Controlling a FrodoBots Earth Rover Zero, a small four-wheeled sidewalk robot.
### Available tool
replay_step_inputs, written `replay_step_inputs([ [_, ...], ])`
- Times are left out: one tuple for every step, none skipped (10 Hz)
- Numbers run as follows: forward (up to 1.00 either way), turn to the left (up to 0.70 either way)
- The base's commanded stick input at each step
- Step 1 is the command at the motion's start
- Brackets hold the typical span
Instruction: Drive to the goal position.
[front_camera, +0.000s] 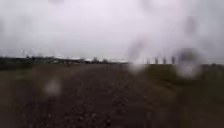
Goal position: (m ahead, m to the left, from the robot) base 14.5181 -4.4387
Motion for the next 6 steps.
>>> replay_step_inputs([
  [1.00,0.00],
  [1.00,0.00],
  [1.00,0.01],
  [1.00,0.08],
  [1.00,0.39],
  [1.00,0.40],
])
